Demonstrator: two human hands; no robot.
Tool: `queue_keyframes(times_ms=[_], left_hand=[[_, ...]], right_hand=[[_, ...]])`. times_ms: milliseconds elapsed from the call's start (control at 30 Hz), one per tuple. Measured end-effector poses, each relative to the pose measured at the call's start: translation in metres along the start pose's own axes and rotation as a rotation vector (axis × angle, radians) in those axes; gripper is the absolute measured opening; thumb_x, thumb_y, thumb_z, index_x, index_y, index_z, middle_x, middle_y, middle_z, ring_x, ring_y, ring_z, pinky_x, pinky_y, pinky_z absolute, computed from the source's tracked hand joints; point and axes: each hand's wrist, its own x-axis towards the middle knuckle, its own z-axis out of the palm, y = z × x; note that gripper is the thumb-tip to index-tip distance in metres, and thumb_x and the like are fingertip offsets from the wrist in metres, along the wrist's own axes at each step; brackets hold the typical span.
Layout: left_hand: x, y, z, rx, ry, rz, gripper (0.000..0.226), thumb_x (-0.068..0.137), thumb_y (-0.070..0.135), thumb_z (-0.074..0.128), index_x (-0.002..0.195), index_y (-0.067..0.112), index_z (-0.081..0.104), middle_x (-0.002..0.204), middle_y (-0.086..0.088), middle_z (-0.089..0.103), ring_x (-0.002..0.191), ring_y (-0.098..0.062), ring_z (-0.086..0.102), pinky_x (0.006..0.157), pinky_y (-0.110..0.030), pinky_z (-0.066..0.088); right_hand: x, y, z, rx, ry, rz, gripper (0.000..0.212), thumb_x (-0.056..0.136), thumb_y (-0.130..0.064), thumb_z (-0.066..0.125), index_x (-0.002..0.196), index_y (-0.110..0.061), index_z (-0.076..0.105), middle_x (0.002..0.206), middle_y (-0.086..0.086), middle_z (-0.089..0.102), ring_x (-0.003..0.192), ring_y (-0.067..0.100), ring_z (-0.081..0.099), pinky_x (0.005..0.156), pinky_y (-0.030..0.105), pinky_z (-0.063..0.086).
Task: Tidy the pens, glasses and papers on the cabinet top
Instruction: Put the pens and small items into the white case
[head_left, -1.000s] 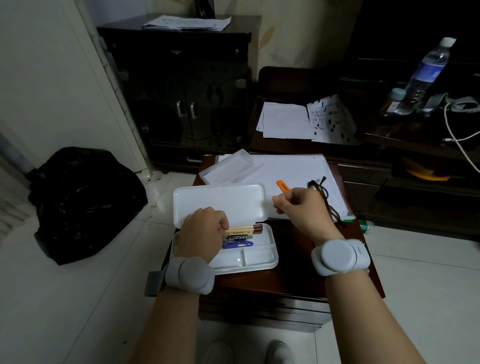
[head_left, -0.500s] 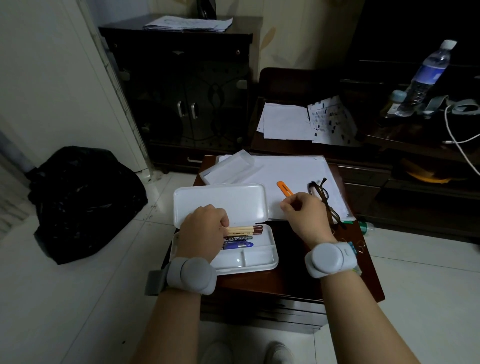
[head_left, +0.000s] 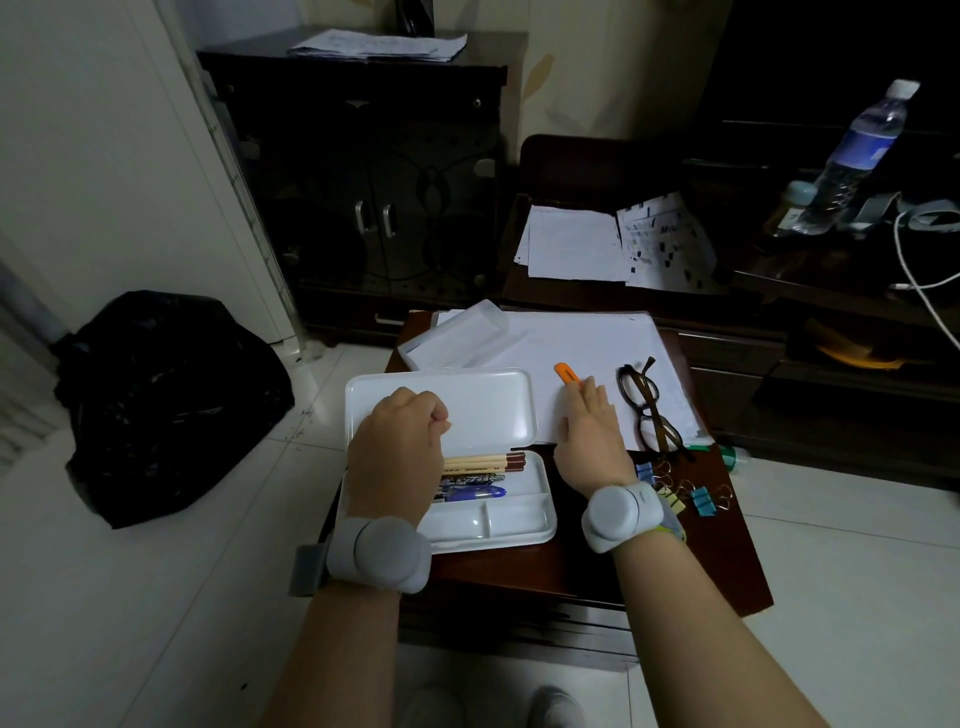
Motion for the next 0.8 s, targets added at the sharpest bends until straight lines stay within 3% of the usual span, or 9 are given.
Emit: queue_keyframes(times_ms=[133, 267, 333, 500, 800], left_hand=[[0.000, 0.000, 0.000, -0.007, 0.021, -0.003, 0.010, 0.091, 0.016, 0.057, 0.091, 0.013, 0.066, 0.092, -0.002, 0.063, 0.084, -0.014, 0.055, 0.072, -0.022, 0.041], [0.000, -0.001, -0.001, -0.021, 0.051, -0.015, 0.010, 0.091, 0.015, 0.057, 0.090, 0.012, 0.066, 0.092, -0.003, 0.063, 0.082, -0.011, 0.051, 0.072, -0.023, 0.042], [0.000, -0.002, -0.001, -0.030, 0.064, -0.021, 0.010, 0.091, 0.015, 0.057, 0.091, 0.012, 0.067, 0.093, -0.003, 0.064, 0.081, -0.008, 0.047, 0.073, -0.022, 0.041], [0.000, -0.002, -0.002, -0.029, 0.057, -0.034, 0.011, 0.092, 0.017, 0.056, 0.093, 0.013, 0.067, 0.094, -0.002, 0.064, 0.081, -0.007, 0.046, 0.072, -0.020, 0.038], [0.001, -0.004, -0.002, -0.028, 0.067, -0.047, 0.011, 0.091, 0.015, 0.057, 0.090, 0.012, 0.067, 0.091, -0.003, 0.064, 0.080, -0.008, 0.047, 0.069, -0.020, 0.037]], right_hand=[[0.002, 0.003, 0.006, 0.007, 0.119, 0.021, 0.053, 0.091, 0.003, 0.033, 0.144, -0.003, 0.028, 0.151, 0.018, 0.025, 0.139, 0.033, 0.024, 0.116, 0.039, 0.022], [0.005, 0.006, 0.010, 0.083, 0.268, 0.002, 0.034, 0.084, 0.009, 0.038, 0.111, 0.005, 0.058, 0.117, 0.025, 0.053, 0.108, 0.041, 0.048, 0.087, 0.041, 0.045], [0.005, 0.006, 0.009, 0.108, 0.310, 0.022, 0.032, 0.084, 0.010, 0.042, 0.110, 0.005, 0.061, 0.110, 0.024, 0.057, 0.101, 0.041, 0.051, 0.081, 0.038, 0.044], [0.006, 0.001, 0.005, 0.126, 0.345, 0.070, 0.030, 0.089, 0.001, 0.046, 0.116, 0.005, 0.059, 0.113, 0.023, 0.058, 0.104, 0.038, 0.051, 0.082, 0.037, 0.043], [0.003, -0.004, 0.000, 0.213, 0.375, 0.145, 0.021, 0.089, -0.003, 0.046, 0.102, 0.007, 0.061, 0.101, 0.024, 0.056, 0.093, 0.037, 0.053, 0.068, 0.029, 0.033]])
